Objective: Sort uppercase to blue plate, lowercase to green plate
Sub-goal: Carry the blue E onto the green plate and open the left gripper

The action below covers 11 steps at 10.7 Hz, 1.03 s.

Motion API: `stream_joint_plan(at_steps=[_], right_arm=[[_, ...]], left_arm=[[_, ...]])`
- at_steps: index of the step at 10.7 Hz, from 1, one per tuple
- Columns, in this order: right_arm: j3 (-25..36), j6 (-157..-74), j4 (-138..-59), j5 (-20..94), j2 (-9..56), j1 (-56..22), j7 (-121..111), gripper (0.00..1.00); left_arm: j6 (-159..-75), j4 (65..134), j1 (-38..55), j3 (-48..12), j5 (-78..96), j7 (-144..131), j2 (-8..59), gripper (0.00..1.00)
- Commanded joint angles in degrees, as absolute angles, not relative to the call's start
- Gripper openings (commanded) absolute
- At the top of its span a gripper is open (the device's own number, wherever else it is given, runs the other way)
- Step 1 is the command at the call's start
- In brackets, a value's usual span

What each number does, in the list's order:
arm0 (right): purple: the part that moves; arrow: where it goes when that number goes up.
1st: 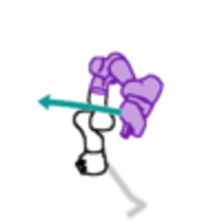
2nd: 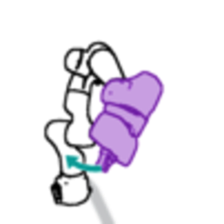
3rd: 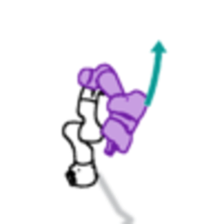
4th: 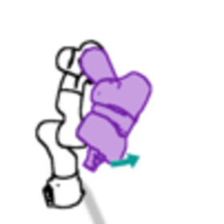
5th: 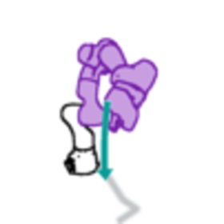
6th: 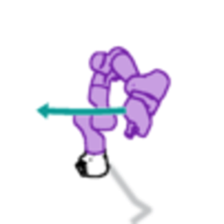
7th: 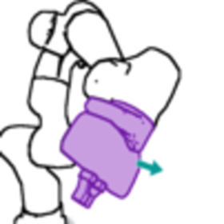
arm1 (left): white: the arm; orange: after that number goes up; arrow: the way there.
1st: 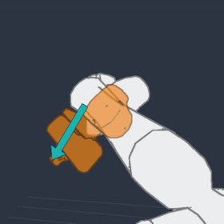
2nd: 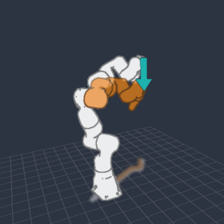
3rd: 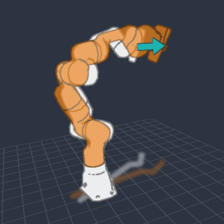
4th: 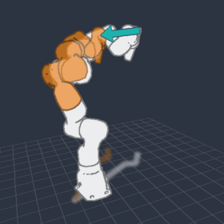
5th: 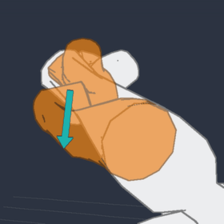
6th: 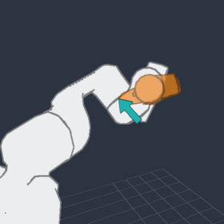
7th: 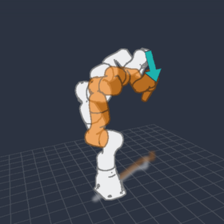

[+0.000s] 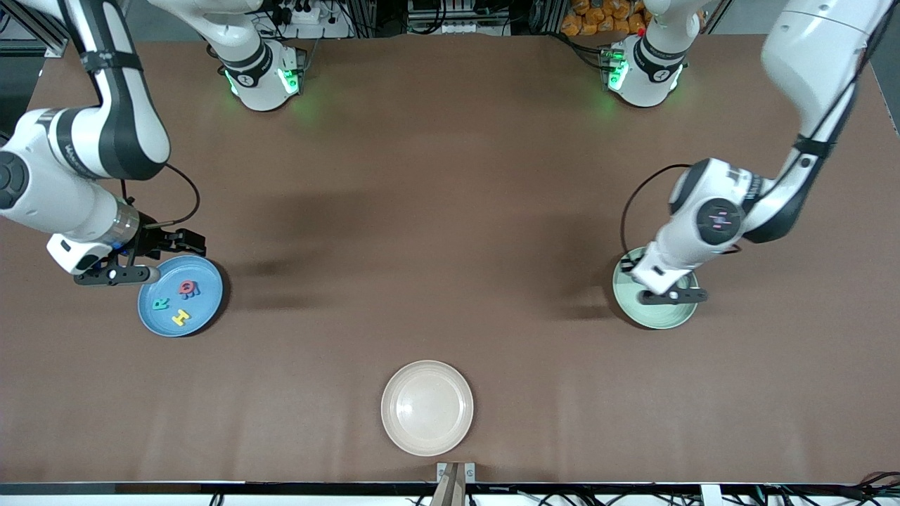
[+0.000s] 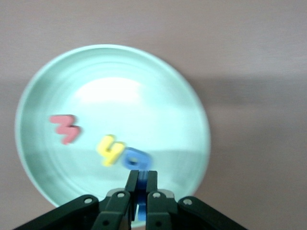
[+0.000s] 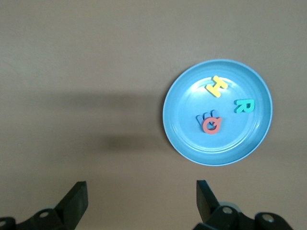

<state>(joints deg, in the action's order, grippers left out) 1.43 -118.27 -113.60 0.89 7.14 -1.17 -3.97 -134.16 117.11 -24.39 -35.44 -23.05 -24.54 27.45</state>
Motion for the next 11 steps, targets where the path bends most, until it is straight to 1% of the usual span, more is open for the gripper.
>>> stream_joint_plan(at_steps=[1,3,4,5,7,9,10,11], right_arm=[[3.9,-118.0,-114.7,0.0,3.5,-2.8,-4.2,1.0],[1.0,-117.5,-113.7,0.0,3.2,0.3,-4.4,1.0],[0.9,-116.5,-112.5,0.0,2.7,0.3,-4.3,1.0],[0.9,-115.2,-111.1,0.0,2.3,0.1,-4.1,1.0],[0.9,-108.6,-105.0,0.1,2.0,-0.1,-3.7,1.0],[0.9,-102.4,-99.3,0.1,2.0,0.0,-3.7,1.0],[0.7,-100.6,-97.1,0.2,1.9,0.0,-3.8,1.0],[0.1,-98.8,-94.4,0.2,1.7,-0.1,-3.7,1.0]], left_arm=[[-135.5,119.1,-26.0,-36.7,-23.0,-22.4,26.4,0.0],[-136.5,119.0,-26.0,-36.6,-23.0,-22.4,27.2,0.0],[-136.6,118.9,-26.0,-36.6,-23.0,-22.4,27.2,0.03],[-136.5,118.8,-26.0,-36.6,-23.0,-22.4,27.2,0.23],[-136.1,118.3,-26.1,-36.4,-22.9,-22.3,26.5,0.39],[-135.1,116.8,-27.4,-36.5,-23.0,-22.1,25.4,0.5],[-132.1,115.6,-27.4,-36.6,-22.9,-22.1,23.4,0.7],[-126.4,113.0,-27.4,-36.9,-22.2,-21.5,21.4,1.0]])
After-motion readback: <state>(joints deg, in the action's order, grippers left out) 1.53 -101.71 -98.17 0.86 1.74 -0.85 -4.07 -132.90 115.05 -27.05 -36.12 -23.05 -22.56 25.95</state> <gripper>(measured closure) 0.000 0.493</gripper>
